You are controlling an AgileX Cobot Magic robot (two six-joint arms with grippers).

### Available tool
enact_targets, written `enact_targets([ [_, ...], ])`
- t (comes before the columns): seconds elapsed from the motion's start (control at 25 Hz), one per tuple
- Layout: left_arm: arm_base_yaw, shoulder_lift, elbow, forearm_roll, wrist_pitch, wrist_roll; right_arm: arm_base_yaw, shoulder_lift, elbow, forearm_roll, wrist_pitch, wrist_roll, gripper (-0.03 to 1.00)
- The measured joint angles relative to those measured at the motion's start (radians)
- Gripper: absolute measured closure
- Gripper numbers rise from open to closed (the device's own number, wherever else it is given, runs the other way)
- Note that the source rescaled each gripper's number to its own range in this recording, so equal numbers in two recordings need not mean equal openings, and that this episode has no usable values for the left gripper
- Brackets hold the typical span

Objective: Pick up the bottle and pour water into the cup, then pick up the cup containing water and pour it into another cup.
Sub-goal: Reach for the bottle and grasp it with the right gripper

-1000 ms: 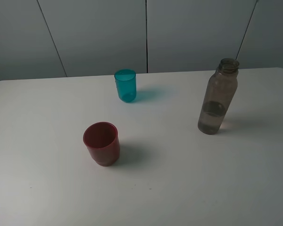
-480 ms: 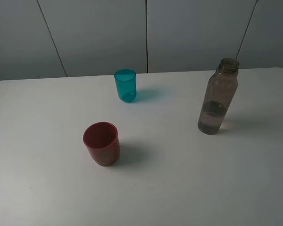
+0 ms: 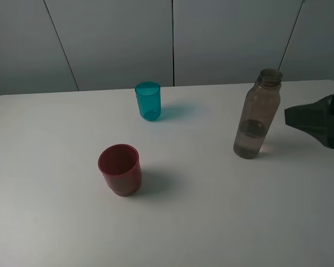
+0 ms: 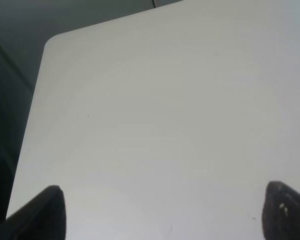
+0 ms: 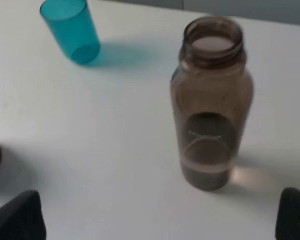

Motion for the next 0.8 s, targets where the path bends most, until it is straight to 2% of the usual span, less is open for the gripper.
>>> enact_targets([
  [0.2,0.0,0.0,0.0,0.0,0.0,0.0,0.026,0.151,0.021,0.0,-0.048,0.0,-0.03],
  [0.52,0.0,0.0,0.0,0.0,0.0,0.0,0.026,0.385,0.028,0.0,-0.193,0.0,-0.03],
  [0.6,0.0,0.0,0.0,0.0,0.0,0.0,0.026,0.428,0.051,0.012,-0.261,0.0,-0.03],
  [0.8,0.0,0.0,0.0,0.0,0.0,0.0,0.026,0.504,0.158,0.054,-0.499,0.004,-0.03],
])
